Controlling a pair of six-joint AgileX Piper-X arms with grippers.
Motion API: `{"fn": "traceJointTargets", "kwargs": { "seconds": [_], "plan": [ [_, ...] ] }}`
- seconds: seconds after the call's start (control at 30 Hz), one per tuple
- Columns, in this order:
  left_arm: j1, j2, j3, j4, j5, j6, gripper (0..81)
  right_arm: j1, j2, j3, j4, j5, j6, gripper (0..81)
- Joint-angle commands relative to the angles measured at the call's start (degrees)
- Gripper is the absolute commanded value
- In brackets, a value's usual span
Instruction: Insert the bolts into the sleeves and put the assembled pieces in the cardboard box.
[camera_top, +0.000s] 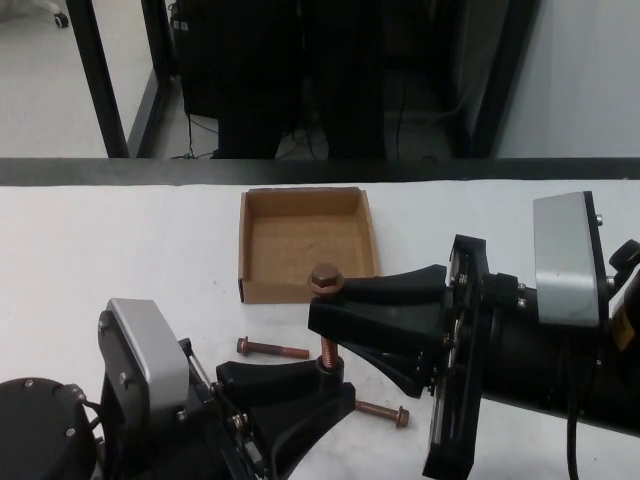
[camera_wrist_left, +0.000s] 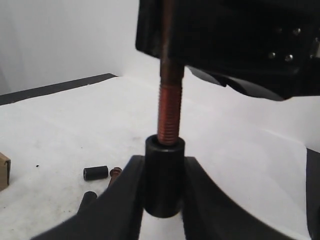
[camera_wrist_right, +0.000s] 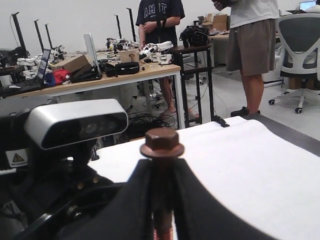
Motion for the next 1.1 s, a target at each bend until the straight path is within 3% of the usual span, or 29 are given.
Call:
{"fn": "traceJointTargets", "kwargs": {
  "seconds": [0.0,0.8,0.9,1.03,1.07],
  "plan": [
    [-0.28,0.03,-0.20,-1.63,-0.57,-0.35,0.8,0.23,-0.12,-0.17,-0.27,-0.55,0.39,0.2],
    [-0.28,0.03,-0.41,-8.84,-2.84,-3.00,0.8,0.56,-0.12,-0.17,1.00,-0.85,2.98,0.1],
    [-0.28,0.03,-0.41,-8.84,-2.84,-3.00,0.8,0.56,-0.12,-0.17,3.57,-0.85,2.98,9.9],
    [-0.28,0.03,-0.41,-8.84,-2.84,-3.00,0.8,0.56,-0.12,-0.17,6.01,-0.85,5.43,46.6],
    [-0.28,0.03,-0.41,-8.84,-2.84,-3.00,0.8,0.56,-0.12,-0.17,6.00,-0.85,5.82,52.2]
  ]
}}
